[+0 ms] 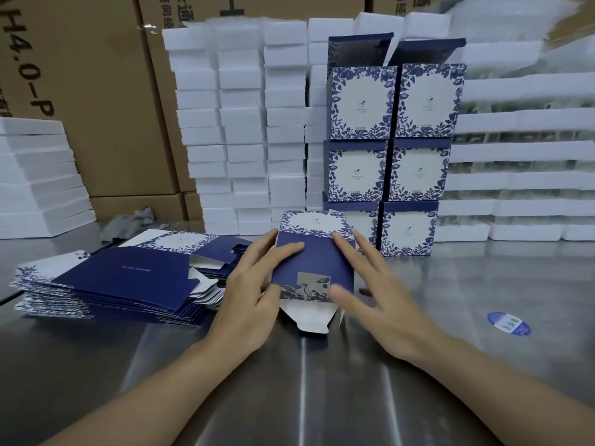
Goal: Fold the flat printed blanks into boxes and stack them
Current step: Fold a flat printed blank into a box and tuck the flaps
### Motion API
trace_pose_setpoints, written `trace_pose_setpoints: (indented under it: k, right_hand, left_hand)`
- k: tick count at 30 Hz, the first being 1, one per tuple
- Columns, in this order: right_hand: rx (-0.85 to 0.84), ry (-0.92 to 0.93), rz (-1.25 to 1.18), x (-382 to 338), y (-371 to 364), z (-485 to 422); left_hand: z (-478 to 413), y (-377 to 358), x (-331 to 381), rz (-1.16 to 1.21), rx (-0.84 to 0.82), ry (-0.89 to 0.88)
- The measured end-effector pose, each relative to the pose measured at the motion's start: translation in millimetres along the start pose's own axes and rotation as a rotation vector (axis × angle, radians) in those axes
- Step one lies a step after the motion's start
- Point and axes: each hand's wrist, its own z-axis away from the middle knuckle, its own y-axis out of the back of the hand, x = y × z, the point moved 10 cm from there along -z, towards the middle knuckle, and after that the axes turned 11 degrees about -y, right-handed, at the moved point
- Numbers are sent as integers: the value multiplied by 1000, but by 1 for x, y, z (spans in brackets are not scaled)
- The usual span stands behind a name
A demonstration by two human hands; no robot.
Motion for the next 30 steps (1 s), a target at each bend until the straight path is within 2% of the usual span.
trace_pose_setpoints:
  k: [5,13,22,25,30]
  right_hand:
    - [195,50,-31,-5,20,1]
    - [276,94,-90,3,27,-1]
    - [278,90,-90,-2,29,1]
    - [222,88,-46,-6,22,3]
    - [191,116,99,-11,14,3]
  left_hand:
    - [-1,3,17,9,61,-76]
    - [0,10,31,53,192,-144]
    - [-1,-3,38,-57,83,-216]
    - [0,-10,34,-122,17,-216]
    - [-1,-4,26,-162,47,-168]
